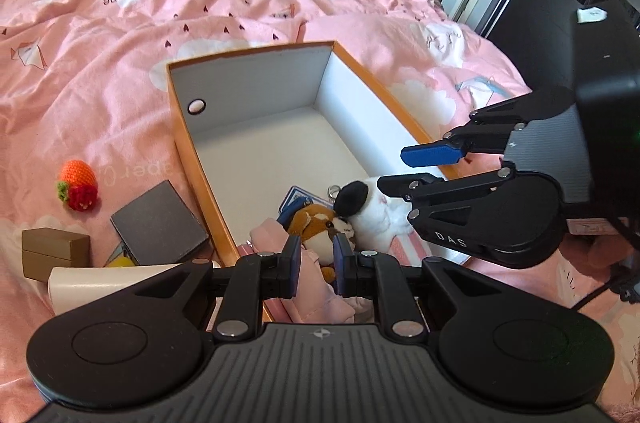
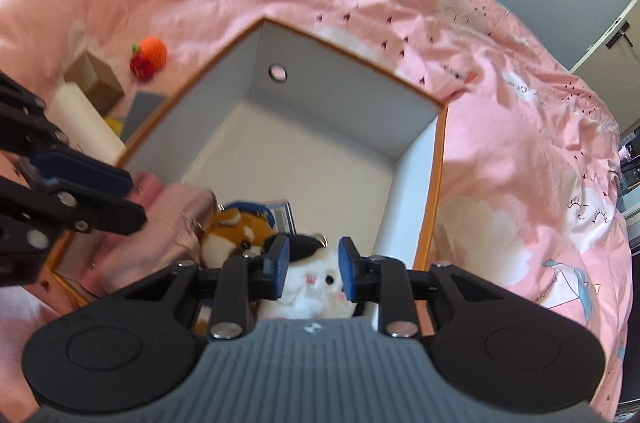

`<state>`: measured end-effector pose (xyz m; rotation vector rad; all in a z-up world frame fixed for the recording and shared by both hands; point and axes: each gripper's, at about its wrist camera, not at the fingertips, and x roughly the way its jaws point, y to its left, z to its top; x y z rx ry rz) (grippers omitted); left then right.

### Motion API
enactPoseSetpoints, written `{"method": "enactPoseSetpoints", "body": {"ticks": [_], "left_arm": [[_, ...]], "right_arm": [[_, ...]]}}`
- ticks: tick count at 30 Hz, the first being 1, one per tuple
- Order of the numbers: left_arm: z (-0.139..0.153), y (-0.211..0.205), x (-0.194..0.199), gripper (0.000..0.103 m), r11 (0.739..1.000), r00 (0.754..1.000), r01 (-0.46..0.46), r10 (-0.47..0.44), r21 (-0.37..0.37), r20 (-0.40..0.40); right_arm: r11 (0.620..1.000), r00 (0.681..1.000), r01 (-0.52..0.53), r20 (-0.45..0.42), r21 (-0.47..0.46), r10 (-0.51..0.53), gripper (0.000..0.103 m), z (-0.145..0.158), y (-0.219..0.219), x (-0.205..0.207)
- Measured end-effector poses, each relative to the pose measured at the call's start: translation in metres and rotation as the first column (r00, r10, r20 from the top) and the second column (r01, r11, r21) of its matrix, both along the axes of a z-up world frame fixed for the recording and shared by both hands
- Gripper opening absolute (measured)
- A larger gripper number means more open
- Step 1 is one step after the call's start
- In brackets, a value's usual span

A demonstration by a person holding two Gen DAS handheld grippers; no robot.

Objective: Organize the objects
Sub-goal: 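Move both tools back to the pile beside the box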

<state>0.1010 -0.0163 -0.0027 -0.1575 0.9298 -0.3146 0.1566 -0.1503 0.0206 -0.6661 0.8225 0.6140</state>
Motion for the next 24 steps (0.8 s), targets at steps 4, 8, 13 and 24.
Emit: {"method": "enactPoseSetpoints", "body": {"ticks": [4, 8, 13, 24], "left_arm": [[0.007, 0.009, -0.006, 0.024, 1.0, 1.0, -0.027, 0.027, -0.006, 0.009], [0.013, 0.021, -0.012, 0.025, 0.997, 0.997, -0.075, 0.074, 0.027, 0.028], [0.019, 0.039, -0.021, 0.025, 0.989, 0.989, -0.136, 0.131, 0.061, 0.069], [0.025, 0.11, -0.036, 0.036, 0.949, 0.949, -0.304, 0.294, 0.08, 0.112]], "right_arm": [[0.994, 1.0, 0.016, -0.011, 0.112, -0.015, 0.042, 0.02, 0.002, -0.011], [0.985, 1.0, 0.003, 0.015, 0.172, -0.005, 0.056, 0.028, 0.013, -0.024], [0.967, 0.999, -0.013, 0.042, 0.256, 0.002, 0.058, 0.028, 0.03, -0.033], [0.927, 0.993, -0.115, 0.057, 0.358, 0.101, 0.074, 0.02, 0.071, -0.053]]}}
